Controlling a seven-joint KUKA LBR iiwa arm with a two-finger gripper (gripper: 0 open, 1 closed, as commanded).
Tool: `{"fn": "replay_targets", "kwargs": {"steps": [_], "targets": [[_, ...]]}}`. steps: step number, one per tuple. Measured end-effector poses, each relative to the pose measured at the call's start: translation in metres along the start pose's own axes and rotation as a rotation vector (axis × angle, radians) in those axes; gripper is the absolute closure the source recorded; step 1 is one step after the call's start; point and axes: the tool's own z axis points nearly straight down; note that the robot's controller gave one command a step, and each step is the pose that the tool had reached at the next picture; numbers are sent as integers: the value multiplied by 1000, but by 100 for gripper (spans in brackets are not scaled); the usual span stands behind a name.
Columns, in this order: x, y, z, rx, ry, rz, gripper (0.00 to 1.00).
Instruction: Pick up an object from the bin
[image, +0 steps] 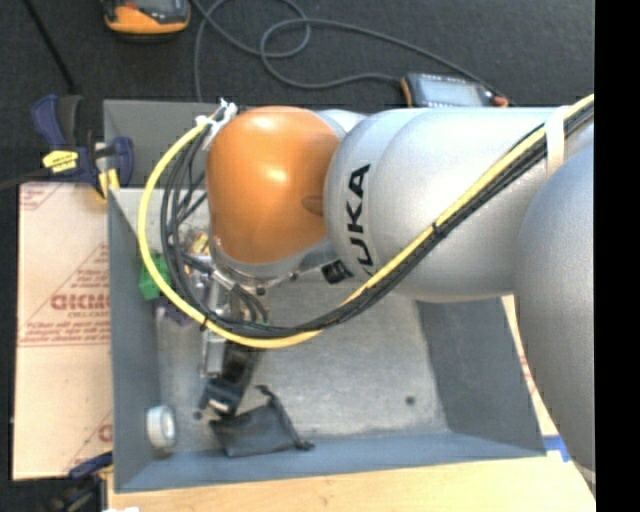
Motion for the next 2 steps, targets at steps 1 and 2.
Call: {"fn": "replay_targets", "kwargs": {"steps": [1,2], "targets": [[-1,-2,-5,-2,-7,5,0],[10,-27,22,-3,-12,-91,0]]}}
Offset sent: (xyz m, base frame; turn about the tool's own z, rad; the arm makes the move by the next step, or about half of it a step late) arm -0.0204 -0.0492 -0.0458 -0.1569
